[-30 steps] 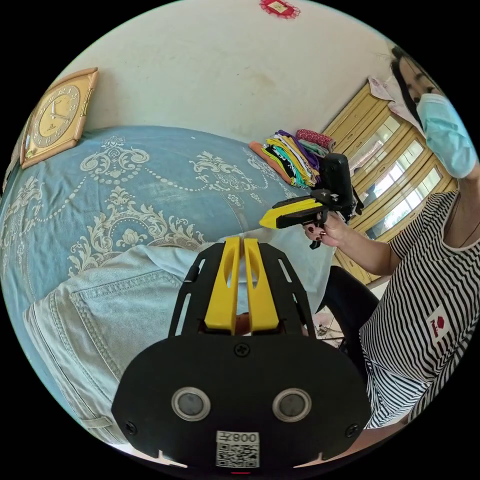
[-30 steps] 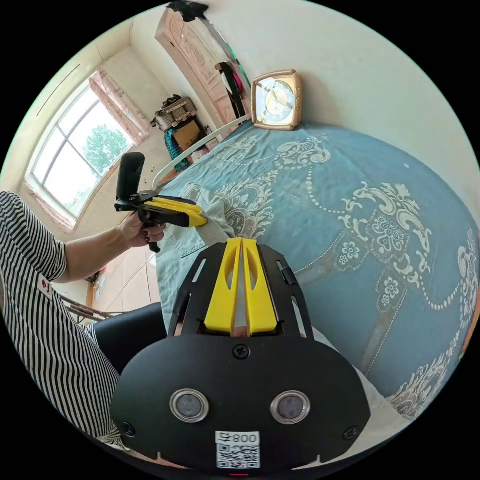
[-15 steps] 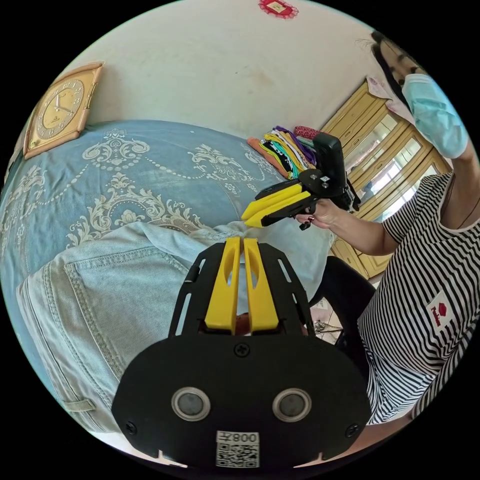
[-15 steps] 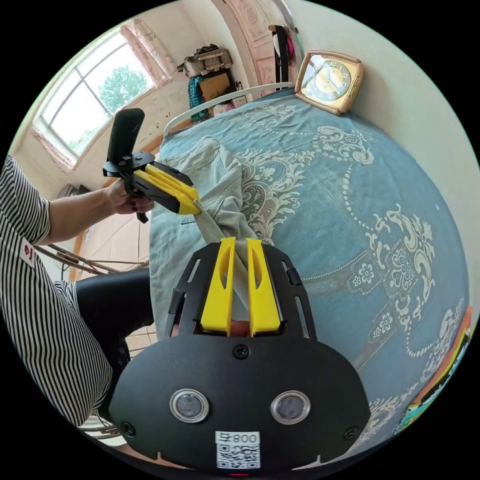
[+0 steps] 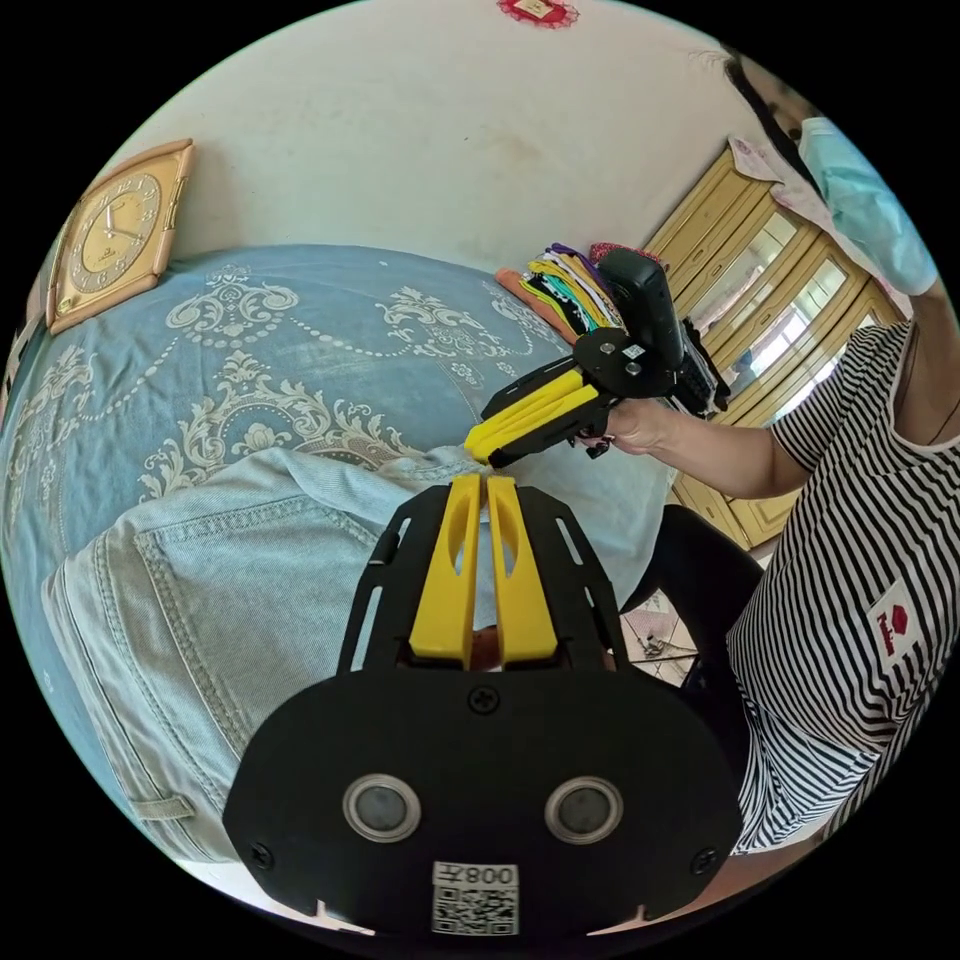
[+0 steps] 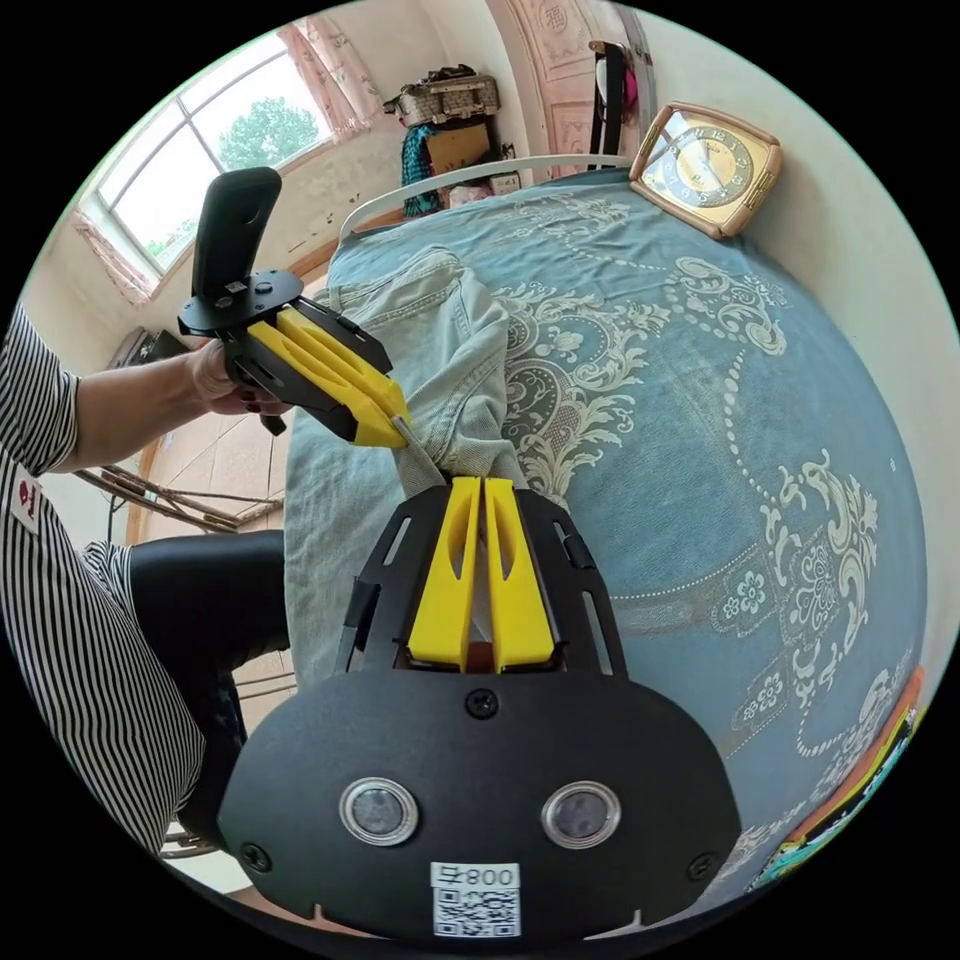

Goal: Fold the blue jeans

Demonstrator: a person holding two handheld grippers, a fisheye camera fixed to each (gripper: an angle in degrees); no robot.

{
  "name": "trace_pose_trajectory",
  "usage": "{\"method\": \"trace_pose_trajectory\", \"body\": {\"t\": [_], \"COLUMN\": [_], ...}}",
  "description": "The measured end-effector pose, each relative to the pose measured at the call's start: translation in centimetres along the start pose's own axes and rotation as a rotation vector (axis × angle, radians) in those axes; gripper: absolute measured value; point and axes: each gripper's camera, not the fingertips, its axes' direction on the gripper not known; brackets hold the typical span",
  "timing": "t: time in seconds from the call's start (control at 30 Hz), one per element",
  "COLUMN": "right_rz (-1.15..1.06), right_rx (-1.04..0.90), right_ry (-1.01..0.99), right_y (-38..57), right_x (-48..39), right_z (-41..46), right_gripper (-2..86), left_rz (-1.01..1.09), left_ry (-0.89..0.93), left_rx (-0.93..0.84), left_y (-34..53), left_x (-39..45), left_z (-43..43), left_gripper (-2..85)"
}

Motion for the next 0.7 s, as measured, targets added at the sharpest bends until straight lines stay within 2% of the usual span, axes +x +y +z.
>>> {"method": "trace_pose_trajectory", "body": {"t": [0.2,0.4,0.57,0.7], "right_rz": [-0.015,-0.007,0.093,0.220], "right_rx": [0.004,-0.056,-0.109,-0.048], "right_ry": [0.124,0.085,0.014,-0.073], "right_y": [-1.8,-2.6,-2.4,-0.6], "right_x": [2.6,5.7,9.1,11.5], "right_z": [-2.2,-1.2,0.9,0.4], "right_gripper": [-0.3,-0.4,-0.3,-0.2], "left_rz": [-0.006,-0.018,-0.025,0.013], "left_ry": [-0.037,-0.073,-0.172,-0.199], "left_rx": [0.093,-0.036,-0.228,-0.213], "left_y": [-1.6,-5.2,-7.4,-8.1], "left_x": [0.8,0.6,0.3,1.5], "left_z": [0.1,5.8,11.5,11.7], "left_gripper": [0.4,0.2,0.2,0.2]}}
